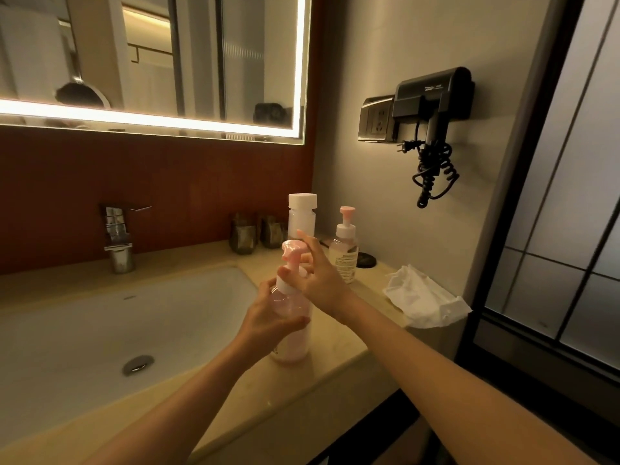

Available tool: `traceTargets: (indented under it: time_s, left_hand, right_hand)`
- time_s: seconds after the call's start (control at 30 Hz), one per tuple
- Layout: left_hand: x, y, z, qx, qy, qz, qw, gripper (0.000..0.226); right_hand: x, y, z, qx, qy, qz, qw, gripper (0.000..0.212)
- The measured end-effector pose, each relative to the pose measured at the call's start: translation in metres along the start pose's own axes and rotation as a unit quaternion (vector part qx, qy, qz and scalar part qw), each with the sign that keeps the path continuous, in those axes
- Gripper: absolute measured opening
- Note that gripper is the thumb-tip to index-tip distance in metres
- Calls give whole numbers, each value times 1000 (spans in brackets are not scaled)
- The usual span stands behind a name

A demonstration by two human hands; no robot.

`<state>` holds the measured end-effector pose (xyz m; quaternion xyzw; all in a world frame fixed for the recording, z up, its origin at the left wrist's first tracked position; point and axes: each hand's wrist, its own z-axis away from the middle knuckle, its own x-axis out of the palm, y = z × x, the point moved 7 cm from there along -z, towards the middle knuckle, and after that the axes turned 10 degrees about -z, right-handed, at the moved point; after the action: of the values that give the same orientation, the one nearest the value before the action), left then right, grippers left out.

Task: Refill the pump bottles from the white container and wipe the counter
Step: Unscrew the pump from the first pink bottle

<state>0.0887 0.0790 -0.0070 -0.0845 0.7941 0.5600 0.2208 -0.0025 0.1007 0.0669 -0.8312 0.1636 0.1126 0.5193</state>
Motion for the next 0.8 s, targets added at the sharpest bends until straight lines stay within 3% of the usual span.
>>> traceTargets:
  time_s: [0.07, 0.17, 0.4, 0.53, 0.67, 0.8]
  left_hand:
    - [0, 0, 0, 7, -3, 2, 1000, 76]
    - [-1, 0, 1, 10, 7, -10, 1000, 68]
    - [-2, 0, 0, 20, 22, -34, 999, 79]
    - [-2, -1, -1, 26, 30, -50, 998, 79]
    - [-1, -1, -1, 34, 22, -48, 998, 77]
    - [-1, -3, -2, 30, 25, -58, 998, 78]
  right_hand:
    - [-1, 2, 1, -5, 33, 60, 998, 74]
    - [-2, 3, 5, -19, 77, 112, 991, 65]
    - [1, 3, 10, -17, 77, 62, 995, 45]
    - [5, 3, 9, 3, 44, 15, 999, 51]
    - [1, 2, 8, 8, 95, 88, 991, 64]
    - [0, 3, 7, 8, 109, 102, 989, 62]
